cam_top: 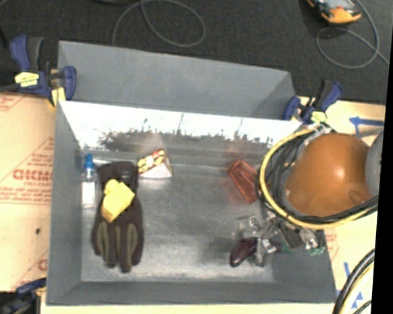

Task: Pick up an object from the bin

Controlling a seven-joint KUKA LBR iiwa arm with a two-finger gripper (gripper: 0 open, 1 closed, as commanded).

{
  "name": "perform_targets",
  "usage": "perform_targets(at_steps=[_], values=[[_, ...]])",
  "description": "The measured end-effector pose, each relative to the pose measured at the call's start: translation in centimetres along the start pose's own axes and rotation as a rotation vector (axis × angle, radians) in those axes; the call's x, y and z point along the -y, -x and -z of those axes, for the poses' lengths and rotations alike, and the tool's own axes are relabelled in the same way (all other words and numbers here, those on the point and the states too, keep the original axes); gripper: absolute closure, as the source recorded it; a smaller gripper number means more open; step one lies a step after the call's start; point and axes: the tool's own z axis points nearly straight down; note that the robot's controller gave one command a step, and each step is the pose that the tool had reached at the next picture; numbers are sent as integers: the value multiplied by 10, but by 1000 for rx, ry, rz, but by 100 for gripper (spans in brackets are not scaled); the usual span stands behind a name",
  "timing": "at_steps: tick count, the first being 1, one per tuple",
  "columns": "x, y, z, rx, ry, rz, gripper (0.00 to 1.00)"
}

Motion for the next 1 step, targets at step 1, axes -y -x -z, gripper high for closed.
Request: perform_targets(at_steps=[1], values=[[5, 2, 50, -4, 2, 12, 100]])
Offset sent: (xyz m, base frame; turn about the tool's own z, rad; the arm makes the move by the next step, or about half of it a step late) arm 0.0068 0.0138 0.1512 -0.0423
